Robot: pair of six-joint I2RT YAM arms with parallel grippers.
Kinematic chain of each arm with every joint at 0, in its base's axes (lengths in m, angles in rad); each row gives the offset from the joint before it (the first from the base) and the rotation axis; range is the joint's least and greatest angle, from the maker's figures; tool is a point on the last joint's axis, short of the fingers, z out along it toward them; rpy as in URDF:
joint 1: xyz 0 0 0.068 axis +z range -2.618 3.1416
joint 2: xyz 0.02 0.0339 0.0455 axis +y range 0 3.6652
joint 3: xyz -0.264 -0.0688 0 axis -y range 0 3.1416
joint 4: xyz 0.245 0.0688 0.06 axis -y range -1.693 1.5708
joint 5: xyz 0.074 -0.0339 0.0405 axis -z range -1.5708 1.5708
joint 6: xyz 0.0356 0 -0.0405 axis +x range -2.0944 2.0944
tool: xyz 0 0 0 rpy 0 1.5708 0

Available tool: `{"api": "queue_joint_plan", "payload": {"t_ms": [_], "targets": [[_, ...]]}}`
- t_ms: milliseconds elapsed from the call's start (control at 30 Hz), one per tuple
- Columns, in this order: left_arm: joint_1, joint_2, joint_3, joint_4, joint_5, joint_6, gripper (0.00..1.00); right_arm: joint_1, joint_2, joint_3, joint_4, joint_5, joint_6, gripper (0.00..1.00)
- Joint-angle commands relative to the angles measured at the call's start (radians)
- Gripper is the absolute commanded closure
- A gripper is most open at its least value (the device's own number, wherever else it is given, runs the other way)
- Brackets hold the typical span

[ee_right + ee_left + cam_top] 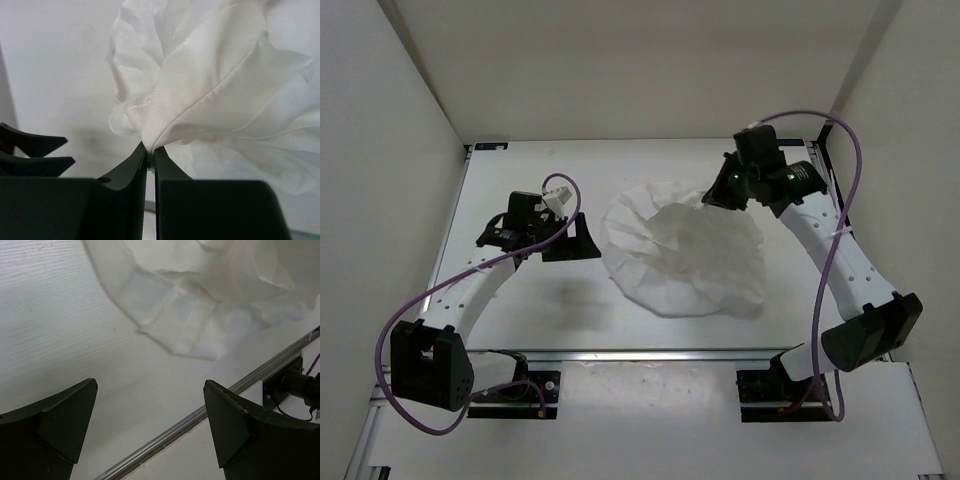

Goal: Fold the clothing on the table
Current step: Flatten the skirt out

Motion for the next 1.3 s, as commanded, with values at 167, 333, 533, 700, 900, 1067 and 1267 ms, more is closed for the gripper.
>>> {"api": "queue_joint_plan", "payload": {"t_ms": [167, 333, 533, 700, 900, 1067, 1267], "targets": [[0.038, -0.036, -0.018, 0.022, 0.044, -0.015, 0.01, 0.201, 0.025, 0.258, 0.061, 0.591, -0.391, 1.00], [0.043, -0.060, -0.045, 0.011, 0.015, -0.004, 0.01, 0.324, 0.074, 0.366, 0.207, 0.761, -0.607, 1.00], [0.053, -0.060, -0.042, 0.018, 0.019, -0.003, 0.01, 0.077, 0.114, 0.425, 0.097, 0.665, -0.446, 1.00], [0.050, -0.036, -0.033, 0.008, -0.002, 0.008, 0.01, 0.060, 0.080, 0.272, 0.082, 0.370, -0.514, 1.00], [0.044, 0.007, -0.024, 0.007, -0.047, 0.008, 0.02, -0.268, 0.100, 0.027, -0.046, 0.280, -0.376, 1.00], [0.053, 0.045, -0.005, 0.019, -0.053, 0.005, 0.02, 0.132, 0.100, 0.017, 0.039, 0.244, -0.620, 1.00], [0.069, 0.082, 0.034, 0.007, -0.054, 0.009, 0.02, -0.107, 0.135, -0.013, -0.033, 0.279, -0.527, 1.00]]}}
